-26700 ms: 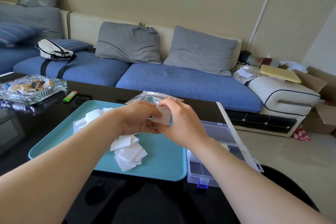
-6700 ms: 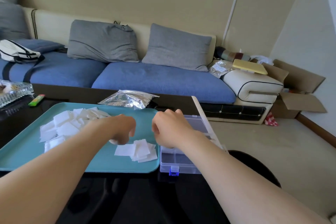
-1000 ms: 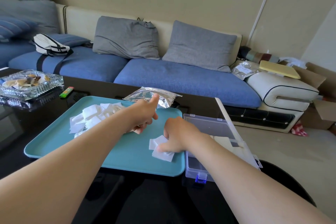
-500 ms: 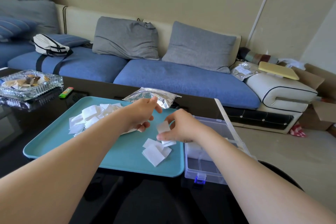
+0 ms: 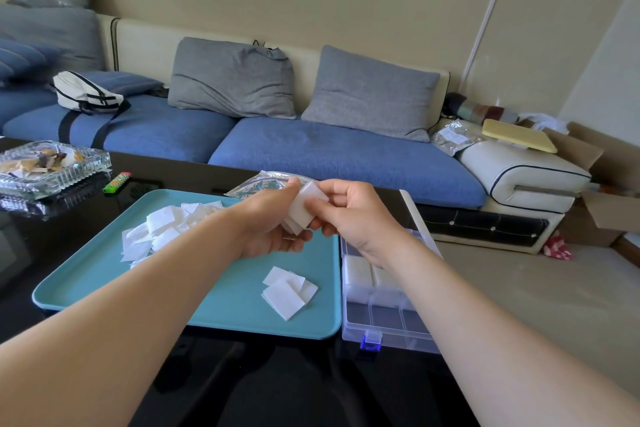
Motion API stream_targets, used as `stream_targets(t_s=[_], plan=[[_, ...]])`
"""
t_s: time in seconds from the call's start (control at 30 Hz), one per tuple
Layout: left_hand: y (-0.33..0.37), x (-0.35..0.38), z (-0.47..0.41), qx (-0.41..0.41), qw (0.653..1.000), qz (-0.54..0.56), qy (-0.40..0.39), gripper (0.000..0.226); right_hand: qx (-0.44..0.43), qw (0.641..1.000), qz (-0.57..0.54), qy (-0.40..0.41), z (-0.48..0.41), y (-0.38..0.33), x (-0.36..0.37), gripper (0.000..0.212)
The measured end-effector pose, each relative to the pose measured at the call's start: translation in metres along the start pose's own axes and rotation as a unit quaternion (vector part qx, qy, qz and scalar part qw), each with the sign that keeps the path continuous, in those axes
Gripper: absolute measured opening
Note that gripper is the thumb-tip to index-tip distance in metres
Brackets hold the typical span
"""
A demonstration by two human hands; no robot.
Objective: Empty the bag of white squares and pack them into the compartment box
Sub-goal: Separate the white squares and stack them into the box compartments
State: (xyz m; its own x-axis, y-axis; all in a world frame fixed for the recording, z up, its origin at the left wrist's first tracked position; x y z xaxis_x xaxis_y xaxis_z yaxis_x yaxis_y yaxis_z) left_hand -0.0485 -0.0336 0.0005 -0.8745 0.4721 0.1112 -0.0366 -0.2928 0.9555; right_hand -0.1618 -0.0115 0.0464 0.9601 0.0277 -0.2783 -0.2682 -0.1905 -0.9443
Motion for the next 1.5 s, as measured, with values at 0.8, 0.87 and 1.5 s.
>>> stream_targets(t_s=[0.8, 0.87, 1.5], plan=[[0.003, 0.004, 0.007, 0.003, 0.998, -0.055, -0.037, 0.01, -0.128, 0.945, 0.296, 0.047, 0.011, -0.028, 0.01, 0.078], [0.001, 0.01, 0.011, -0.006, 0.995, -0.088, -0.055, 0.015, -0.143, 0.943, 0.298, 0.015, 0.015, -0.032, 0.018, 0.089], [-0.003, -0.018, 0.003, -0.006, 0.984, -0.166, 0.06, 0.03, -0.067, 0.931, 0.358, -0.01, 0.002, -0.004, 0.024, 0.066]])
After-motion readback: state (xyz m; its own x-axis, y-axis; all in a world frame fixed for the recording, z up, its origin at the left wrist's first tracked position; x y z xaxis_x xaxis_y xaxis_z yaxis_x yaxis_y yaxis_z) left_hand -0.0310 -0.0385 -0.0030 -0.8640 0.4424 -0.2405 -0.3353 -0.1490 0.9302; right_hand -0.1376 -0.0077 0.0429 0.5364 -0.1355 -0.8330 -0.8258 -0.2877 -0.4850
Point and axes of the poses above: each hand's wrist, its own z-axis away from the middle knuckle, its own x-axis out of the palm, y = z × x, the point moved 10 cm from there along -z, towards the middle knuckle, and after that the axes turned 1 degree about -y, right-handed, at the moved point
